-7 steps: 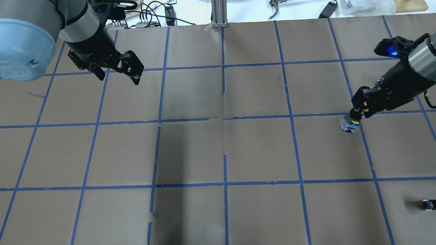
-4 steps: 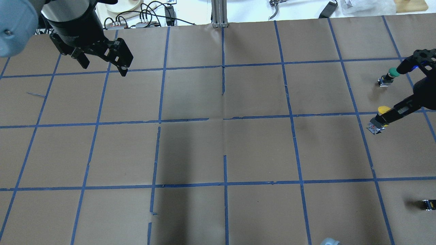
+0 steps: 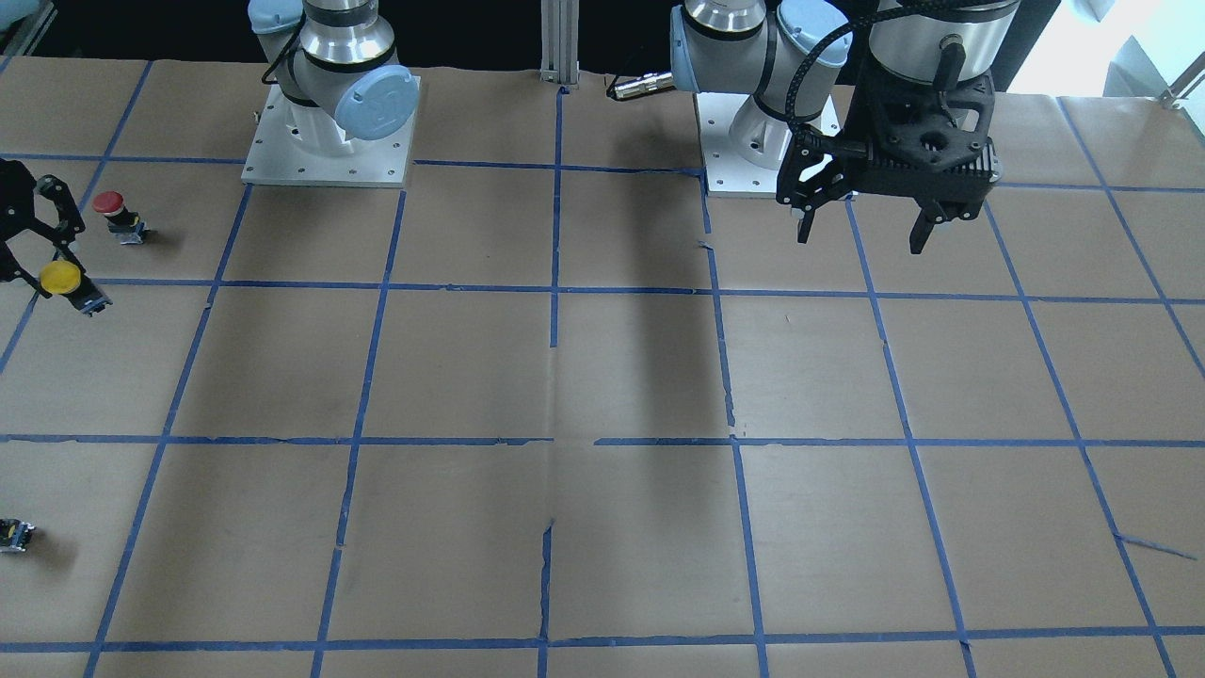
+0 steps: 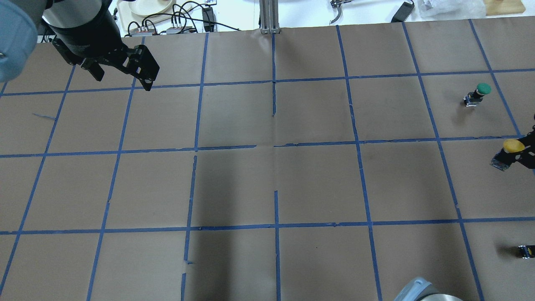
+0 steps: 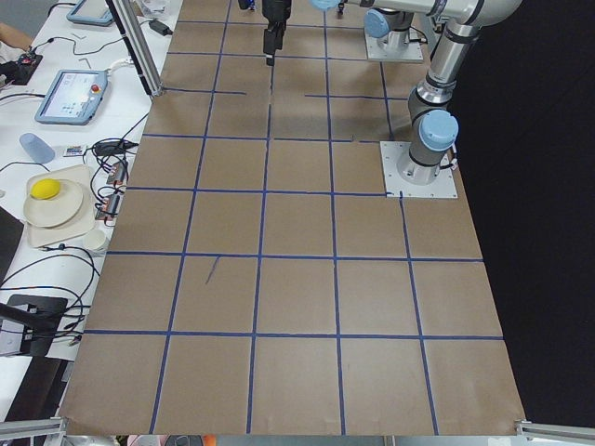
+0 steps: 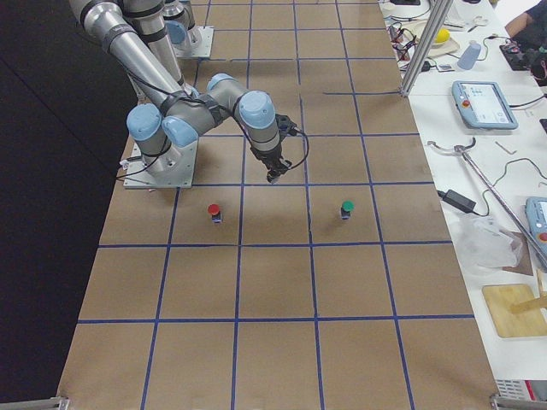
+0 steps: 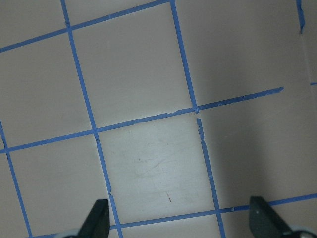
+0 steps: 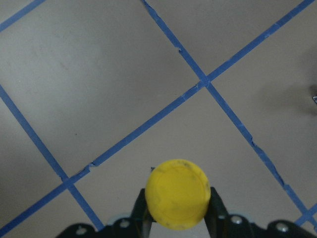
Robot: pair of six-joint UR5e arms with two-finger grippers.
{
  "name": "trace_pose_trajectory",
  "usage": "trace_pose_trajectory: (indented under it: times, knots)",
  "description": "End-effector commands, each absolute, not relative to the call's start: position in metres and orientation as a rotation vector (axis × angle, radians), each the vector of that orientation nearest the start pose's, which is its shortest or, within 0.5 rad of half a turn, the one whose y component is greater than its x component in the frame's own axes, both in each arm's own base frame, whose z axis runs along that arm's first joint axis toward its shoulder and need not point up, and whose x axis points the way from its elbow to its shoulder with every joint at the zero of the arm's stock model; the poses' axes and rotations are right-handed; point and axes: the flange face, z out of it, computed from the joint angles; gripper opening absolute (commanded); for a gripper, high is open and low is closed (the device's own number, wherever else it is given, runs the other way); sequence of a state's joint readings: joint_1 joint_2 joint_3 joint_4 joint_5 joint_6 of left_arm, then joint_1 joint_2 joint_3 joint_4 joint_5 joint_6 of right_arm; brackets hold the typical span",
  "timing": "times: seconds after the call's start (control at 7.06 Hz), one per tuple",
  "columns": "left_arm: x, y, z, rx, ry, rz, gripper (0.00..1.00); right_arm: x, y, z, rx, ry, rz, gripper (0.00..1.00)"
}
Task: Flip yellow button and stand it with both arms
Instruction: 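Lower the button upright onto the table with the right gripper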
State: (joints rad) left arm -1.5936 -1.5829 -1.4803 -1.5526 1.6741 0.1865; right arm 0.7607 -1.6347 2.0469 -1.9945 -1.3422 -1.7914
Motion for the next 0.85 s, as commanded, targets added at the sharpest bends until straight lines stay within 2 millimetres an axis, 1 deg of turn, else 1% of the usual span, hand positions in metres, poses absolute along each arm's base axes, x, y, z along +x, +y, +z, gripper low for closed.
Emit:
trace_pose_trajectory:
  times: [0.0,0.14,0.28,0.43,0.71]
  knots:
    - [-0.138,-0.503,0.539,0.222,3.056,-0.187,1.00,-0.237,-0.432,0.291,-1.643,2.614,-0.414,0.23]
    - [-0.145,-0.502,0.541,0.134,3.135,-0.198,1.00,-0.253,-0.436,0.269,-1.689,2.587,-0.416,0.23]
    - [-0.138,-0.500,0.545,0.107,3.156,-0.178,1.00,-0.264,-0.436,0.253,-1.740,2.512,-0.496,0.23]
    - [-0.127,-0.501,0.552,0.072,3.154,-0.159,1.00,-0.277,-0.431,0.246,-1.735,2.490,-0.558,0.24]
    - [-0.124,-0.500,0.551,0.049,3.151,-0.127,1.00,-0.279,-0.429,0.242,-1.747,2.471,-0.555,0.24]
